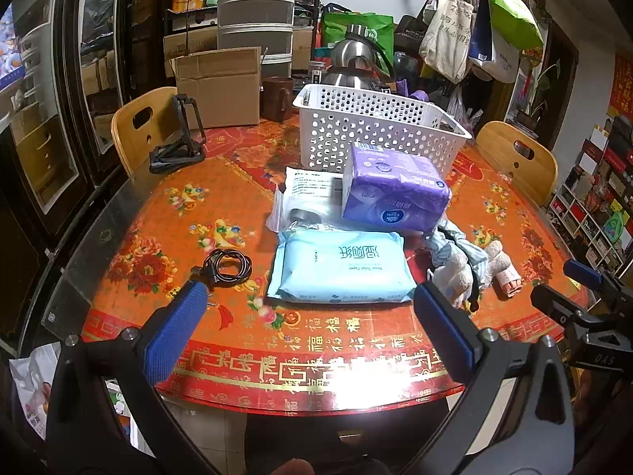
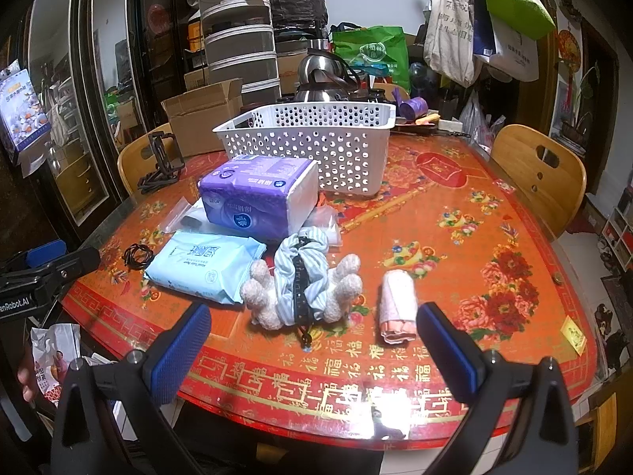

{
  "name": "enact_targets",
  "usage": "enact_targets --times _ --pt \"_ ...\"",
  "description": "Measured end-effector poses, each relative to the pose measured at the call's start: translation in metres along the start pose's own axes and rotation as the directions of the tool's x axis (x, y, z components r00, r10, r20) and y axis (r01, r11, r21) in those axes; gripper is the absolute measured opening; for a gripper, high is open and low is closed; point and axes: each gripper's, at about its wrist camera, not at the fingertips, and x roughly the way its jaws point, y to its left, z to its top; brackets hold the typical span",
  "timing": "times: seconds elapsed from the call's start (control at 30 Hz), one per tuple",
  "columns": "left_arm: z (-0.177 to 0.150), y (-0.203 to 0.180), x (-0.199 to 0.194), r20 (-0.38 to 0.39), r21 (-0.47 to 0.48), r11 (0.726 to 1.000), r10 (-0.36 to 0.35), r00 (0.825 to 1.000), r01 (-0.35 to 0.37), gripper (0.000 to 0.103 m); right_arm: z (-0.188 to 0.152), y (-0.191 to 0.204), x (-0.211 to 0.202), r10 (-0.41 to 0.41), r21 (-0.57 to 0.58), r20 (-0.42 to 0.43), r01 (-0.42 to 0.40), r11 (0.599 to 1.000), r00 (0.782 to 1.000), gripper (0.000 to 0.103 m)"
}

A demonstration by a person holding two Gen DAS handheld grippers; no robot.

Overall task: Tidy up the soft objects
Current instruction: 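Grasp the pink rolled towel with the right gripper while the left gripper grasps the black cable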

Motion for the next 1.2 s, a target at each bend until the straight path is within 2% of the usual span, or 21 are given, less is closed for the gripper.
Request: enact_targets --times 0.17,0.27,0.33,0.43,0.5,0.57,0.63,0.67,0.73,0.8,0.87,1.13,1.2 --pt "-0.002 0.007 0.004 0.011 -0.007 1.000 0.005 1.000 -0.005 0.103 -0.001 -0.005 0.003 0.005 0.001 0.038 -0.005 1.000 0.999 0.103" --pt "-0.001 0.016 0.004 0.060 -0.007 1.000 0.009 0.998 -0.009 0.103 0.000 -0.022 0.000 0.005 0.041 0.134 -0.010 0.999 0.991 0.103" --pt "0.001 0.024 0.006 0.090 -0.012 1.000 0.015 0.996 -0.014 0.103 -0.003 -0.038 0.001 -0.048 0.065 0.189 0.036 0.997 0.981 0.103" --pt "0.004 0.044 0.025 0.083 -0.041 0.999 -0.008 0.997 0.012 0.103 -0.008 -0.060 0.017 -0.085 0.085 0.132 0.074 0.994 0.988 0.103" --pt "0.002 0.060 0.051 0.001 -0.053 0.999 0.009 1.000 -0.009 0.103 -0.012 -0.069 0.029 -0.142 0.095 0.100 0.132 0.987 0.985 0.103" --pt "-0.003 0.072 0.071 -0.048 -0.047 0.998 0.043 0.998 -0.045 0.103 -0.017 -0.078 0.044 -0.123 0.107 0.059 0.117 0.987 0.991 0.103" --pt "-0.008 0.091 0.088 -0.078 -0.083 0.996 0.035 0.996 -0.042 0.103 -0.021 -0.082 0.061 -0.104 0.112 0.021 0.101 0.989 0.994 0.099" --pt "-0.010 0.102 0.095 -0.091 -0.112 0.993 0.014 0.996 -0.024 0.103 -0.023 -0.082 0.068 -0.100 0.107 0.004 0.099 0.989 0.995 0.094" --pt "-0.012 0.114 0.104 -0.100 -0.131 0.991 0.016 0.995 -0.029 0.103 -0.028 -0.080 0.081 -0.074 0.098 -0.024 0.076 0.992 0.997 0.086" --pt "-0.014 0.121 0.113 -0.107 -0.117 0.992 0.029 0.994 -0.042 0.103 -0.030 -0.079 0.092 -0.058 0.091 -0.049 0.062 0.994 0.997 0.070" --pt "-0.014 0.125 0.120 -0.110 -0.106 0.993 0.034 0.993 -0.046 0.103 -0.030 -0.080 0.100 -0.050 0.087 -0.065 0.056 0.995 0.997 0.062" --pt "-0.012 0.119 0.151 -0.162 -0.055 0.998 0.014 0.987 -0.024 0.098 -0.027 -0.075 0.105 -0.075 0.030 -0.065 0.077 0.997 0.995 0.060" --pt "-0.012 0.114 0.156 -0.159 -0.029 0.999 0.032 0.987 -0.037 0.095 -0.026 -0.076 0.106 -0.068 0.029 -0.064 0.070 0.997 0.996 0.060"
